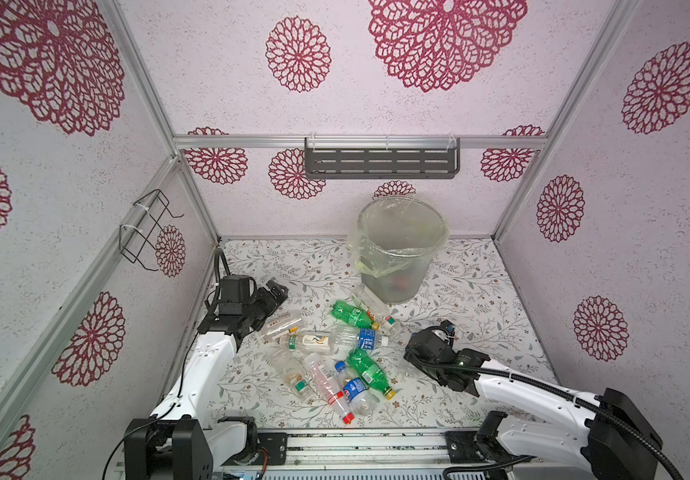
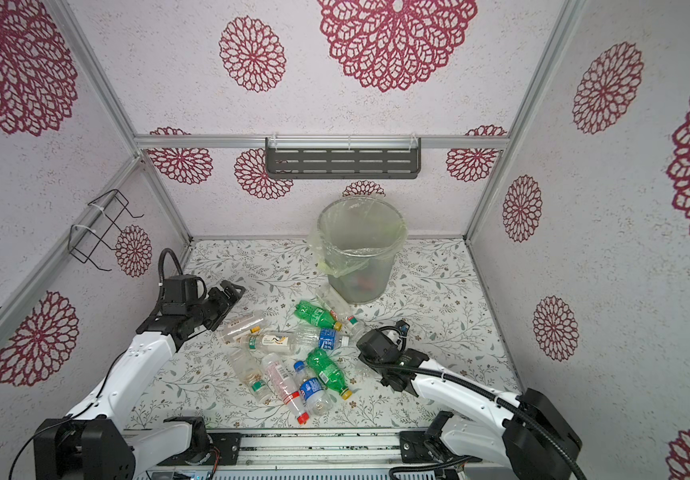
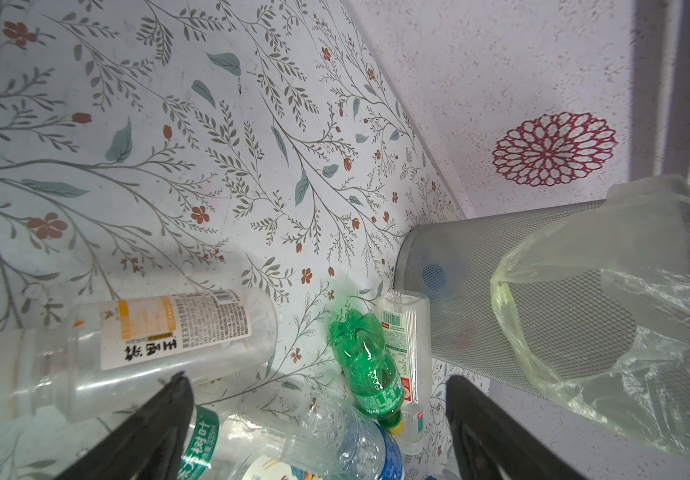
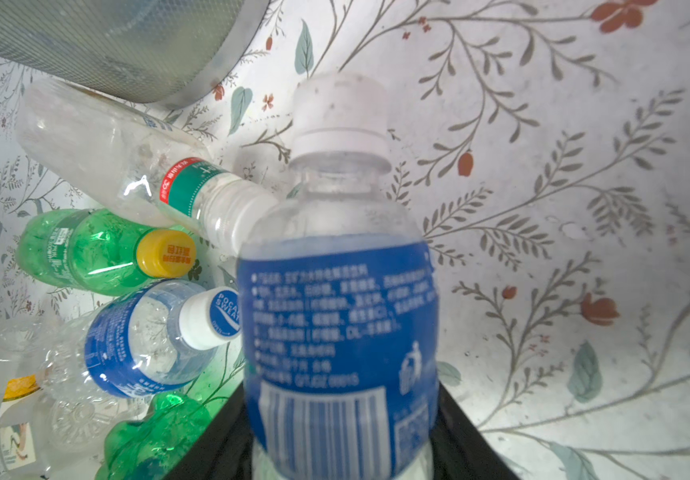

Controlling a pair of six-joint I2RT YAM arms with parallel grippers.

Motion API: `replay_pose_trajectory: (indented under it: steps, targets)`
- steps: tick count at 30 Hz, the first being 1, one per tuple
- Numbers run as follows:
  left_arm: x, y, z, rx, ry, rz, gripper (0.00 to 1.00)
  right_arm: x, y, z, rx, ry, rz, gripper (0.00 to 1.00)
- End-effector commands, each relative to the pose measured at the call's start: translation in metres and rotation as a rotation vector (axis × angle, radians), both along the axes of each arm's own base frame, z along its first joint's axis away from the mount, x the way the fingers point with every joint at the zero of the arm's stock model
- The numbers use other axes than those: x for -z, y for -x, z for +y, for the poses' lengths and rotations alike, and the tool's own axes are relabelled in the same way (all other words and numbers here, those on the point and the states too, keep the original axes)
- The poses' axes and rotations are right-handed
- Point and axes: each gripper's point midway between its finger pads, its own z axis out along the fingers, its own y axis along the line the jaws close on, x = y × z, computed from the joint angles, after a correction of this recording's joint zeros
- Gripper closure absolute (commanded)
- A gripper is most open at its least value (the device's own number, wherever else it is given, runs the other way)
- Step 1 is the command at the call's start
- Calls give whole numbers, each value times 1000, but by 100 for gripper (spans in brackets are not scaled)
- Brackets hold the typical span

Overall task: Throw the plastic bottles in the bin
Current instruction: 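Close the right gripper on the white-capped blue-labelled water bottle, then lift the white-capped bottle with the right gripper and carry it over the bin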

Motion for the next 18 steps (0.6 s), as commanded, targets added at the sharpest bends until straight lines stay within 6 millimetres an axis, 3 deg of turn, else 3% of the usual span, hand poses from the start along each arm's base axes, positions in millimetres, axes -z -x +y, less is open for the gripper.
replay_pose_trajectory:
  steps: [1, 8, 18]
  targets:
    - [-2, -2, -1, 5, 23, -1, 3, -14, 0, -17, 29, 52, -38, 44]
    - [-5, -5, -5, 26, 47, -6, 3, -36, -5, -31, 39, 66, -101, 44]
    - [-8, -18, -4, 58, 22, 6, 3, -47, -23, -64, 98, 98, -134, 45]
